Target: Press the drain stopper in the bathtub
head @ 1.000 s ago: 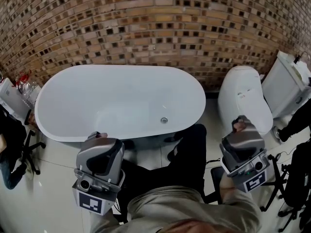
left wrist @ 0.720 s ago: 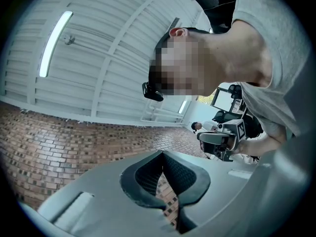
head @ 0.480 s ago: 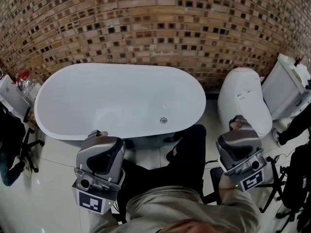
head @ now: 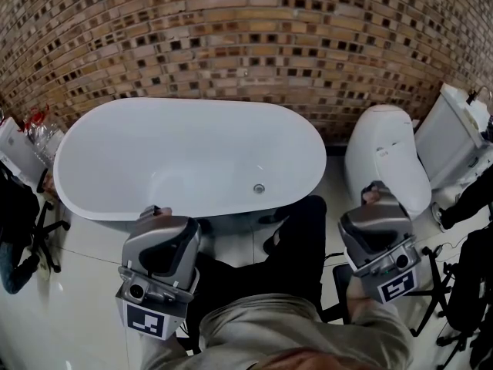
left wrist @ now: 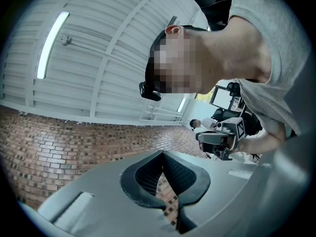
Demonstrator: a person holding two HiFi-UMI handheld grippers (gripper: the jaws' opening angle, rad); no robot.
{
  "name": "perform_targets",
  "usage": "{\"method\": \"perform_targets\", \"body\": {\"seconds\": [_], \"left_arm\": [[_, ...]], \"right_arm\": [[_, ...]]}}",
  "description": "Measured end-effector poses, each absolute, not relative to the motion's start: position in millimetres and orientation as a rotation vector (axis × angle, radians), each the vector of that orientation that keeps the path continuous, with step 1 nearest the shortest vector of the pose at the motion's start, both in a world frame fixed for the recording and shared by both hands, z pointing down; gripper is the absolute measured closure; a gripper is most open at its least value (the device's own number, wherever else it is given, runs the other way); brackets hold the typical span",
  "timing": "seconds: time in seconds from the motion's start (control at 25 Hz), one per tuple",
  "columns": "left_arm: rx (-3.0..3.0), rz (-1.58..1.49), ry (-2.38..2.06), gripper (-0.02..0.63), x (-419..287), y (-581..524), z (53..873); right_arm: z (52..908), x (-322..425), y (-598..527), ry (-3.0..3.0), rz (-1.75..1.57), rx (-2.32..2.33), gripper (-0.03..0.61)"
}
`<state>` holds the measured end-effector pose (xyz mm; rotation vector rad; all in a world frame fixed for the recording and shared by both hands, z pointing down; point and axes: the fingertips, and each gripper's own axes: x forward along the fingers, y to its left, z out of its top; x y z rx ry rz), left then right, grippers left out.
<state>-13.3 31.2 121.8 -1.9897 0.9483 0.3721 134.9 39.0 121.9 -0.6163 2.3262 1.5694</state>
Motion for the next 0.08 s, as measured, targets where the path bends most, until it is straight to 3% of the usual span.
{"method": "perform_targets", "body": {"seconds": [0.08], "left_arm": [[-1.989, 0.372, 0.947, 0.612, -13.6, 31.3, 122.1]], "right_arm": [[122.7, 133.8, 39.1, 2.327, 1.573, -0.615, 0.578]]}}
